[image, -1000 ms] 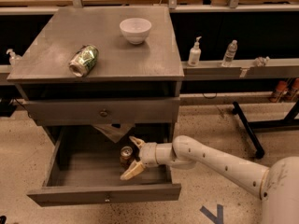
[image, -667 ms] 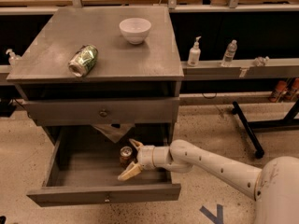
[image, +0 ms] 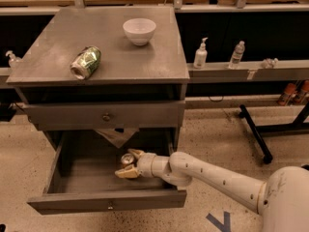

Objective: Pick orange can from middle drawer and place on counter

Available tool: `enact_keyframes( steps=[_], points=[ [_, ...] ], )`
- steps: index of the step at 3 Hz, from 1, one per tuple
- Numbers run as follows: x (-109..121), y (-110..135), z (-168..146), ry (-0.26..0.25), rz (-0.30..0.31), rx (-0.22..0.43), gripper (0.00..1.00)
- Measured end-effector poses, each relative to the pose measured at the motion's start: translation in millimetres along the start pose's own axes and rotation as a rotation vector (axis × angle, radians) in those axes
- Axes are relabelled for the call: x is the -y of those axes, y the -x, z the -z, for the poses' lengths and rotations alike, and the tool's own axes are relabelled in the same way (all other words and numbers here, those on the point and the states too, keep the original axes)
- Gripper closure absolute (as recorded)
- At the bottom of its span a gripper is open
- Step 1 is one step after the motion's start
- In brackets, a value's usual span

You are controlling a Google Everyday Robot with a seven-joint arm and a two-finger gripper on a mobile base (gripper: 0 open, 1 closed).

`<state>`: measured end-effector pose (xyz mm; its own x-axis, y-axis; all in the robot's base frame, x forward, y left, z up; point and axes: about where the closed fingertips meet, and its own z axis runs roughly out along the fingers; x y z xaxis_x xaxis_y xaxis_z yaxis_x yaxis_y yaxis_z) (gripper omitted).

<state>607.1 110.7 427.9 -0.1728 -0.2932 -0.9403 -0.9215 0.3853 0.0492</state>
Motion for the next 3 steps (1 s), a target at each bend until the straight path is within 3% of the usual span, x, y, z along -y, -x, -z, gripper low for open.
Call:
enact_keyframes(
  steps=[1, 2, 3],
  points=[
    [-0.7, 3.4, -9.7, -0.005, 0.001, 0.011, 0.53],
    [2.4, 16.0, -9.8, 0.012, 0.027, 0.075, 0.77],
    [-0.7, 59.7, 27.5, 0.063, 0.113, 0.155, 0.99]
  ],
)
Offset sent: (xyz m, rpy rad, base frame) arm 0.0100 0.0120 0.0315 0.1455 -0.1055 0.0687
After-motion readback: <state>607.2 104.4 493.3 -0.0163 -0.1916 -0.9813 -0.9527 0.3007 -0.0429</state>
